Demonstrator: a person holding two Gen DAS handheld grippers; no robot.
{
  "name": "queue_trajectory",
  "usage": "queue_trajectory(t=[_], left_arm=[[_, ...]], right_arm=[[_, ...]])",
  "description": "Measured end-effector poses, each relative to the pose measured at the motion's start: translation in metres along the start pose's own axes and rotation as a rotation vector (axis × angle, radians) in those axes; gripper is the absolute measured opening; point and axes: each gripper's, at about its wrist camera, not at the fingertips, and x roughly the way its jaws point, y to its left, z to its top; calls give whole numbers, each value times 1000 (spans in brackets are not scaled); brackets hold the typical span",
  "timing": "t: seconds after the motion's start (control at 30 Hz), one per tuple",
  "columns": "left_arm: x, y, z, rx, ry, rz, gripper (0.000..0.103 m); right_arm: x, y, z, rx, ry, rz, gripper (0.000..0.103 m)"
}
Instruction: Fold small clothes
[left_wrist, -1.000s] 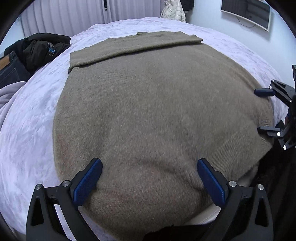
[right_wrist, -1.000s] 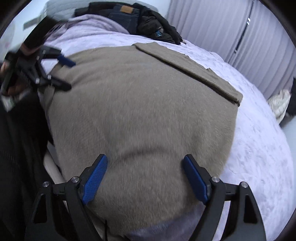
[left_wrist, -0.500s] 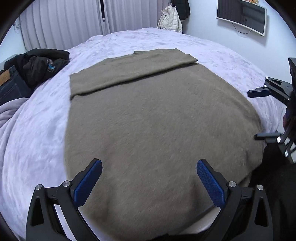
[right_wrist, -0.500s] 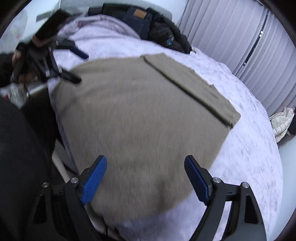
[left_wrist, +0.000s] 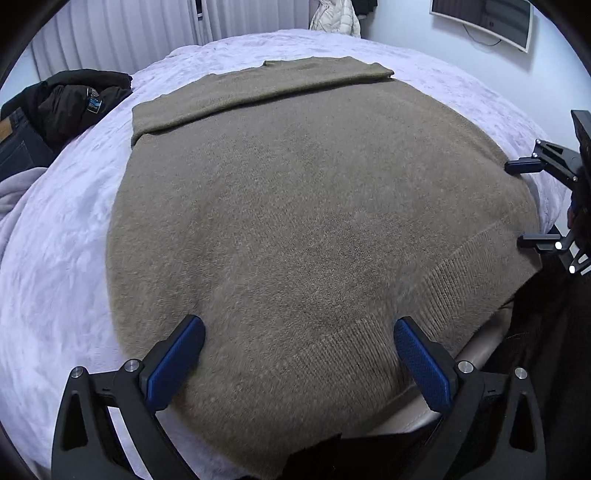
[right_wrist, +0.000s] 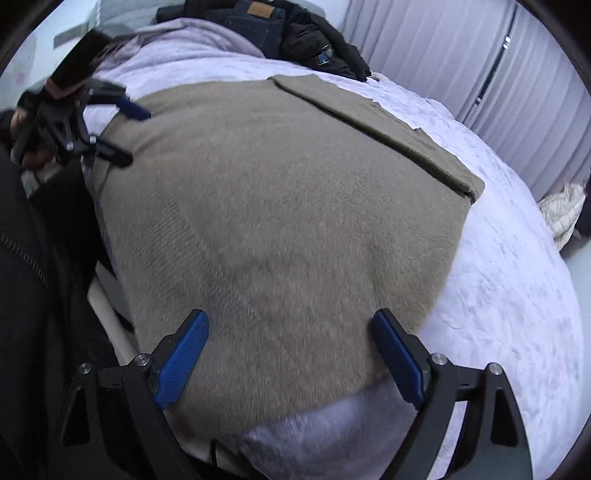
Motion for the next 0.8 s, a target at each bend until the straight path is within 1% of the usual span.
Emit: queue_trajectory(t=[0.03, 0.07, 0.1, 0.13, 0.17, 0.2, 0.27, 0.33, 0.37, 0.4, 0.47, 0.53, 0.57, 0.63, 0.67, 0.7, 0.73, 0.8], left_arm=[[-7, 1, 4, -3, -17, 3, 103], [-15, 2, 14, -9, -60, 4, 103], [-21, 4, 22, -17, -93, 2, 103], [-23, 5, 33, -28, -120, -5, 103], [-22, 8, 48, -42, -140, -8, 103], [-16, 11, 64, -62, -144, 6, 103], [1, 18, 96, -110, -124, 36, 103], [21, 26, 126, -167, -98, 70, 103], [30, 31, 139, -188, -97, 75, 103], [35, 39, 146, -203, -89, 82, 103], [55, 46, 167, -210, -52, 150, 103], [73, 56, 177, -223, -22, 200, 103], [82, 64, 178, -252, 1, 207, 103], [99, 78, 171, -309, 64, 194, 103], [108, 85, 162, -339, 103, 174, 103], [110, 88, 157, -358, 101, 150, 103], [105, 87, 149, -364, 76, 137, 103], [94, 79, 133, -333, 47, 137, 103]], right_arm=[[-3, -1, 3, -6, 22, 6, 92], [-7, -5, 10, 5, 35, 27, 92], [-13, -11, 16, 26, 17, 49, 92], [-20, -19, 21, 50, -21, 65, 92], [-25, -29, 30, 74, -65, 71, 92], [-26, -38, 40, 96, -98, 67, 92], [-17, -54, 64, 130, -112, 24, 92], [4, -72, 90, 162, -84, -52, 92], [18, -83, 103, 193, -54, -84, 92], [30, -94, 114, 231, -28, -94, 92], [50, -114, 131, 327, 11, -92, 92], [74, -138, 144, 425, 65, -104, 92], [86, -148, 149, 469, 93, -135, 92], [103, -159, 149, 524, 128, -165, 92], [111, -163, 145, 561, 161, -155, 92], [117, -163, 140, 602, 189, -129, 92], [116, -160, 134, 633, 176, -115, 92], [105, -148, 125, 626, 127, -110, 93]])
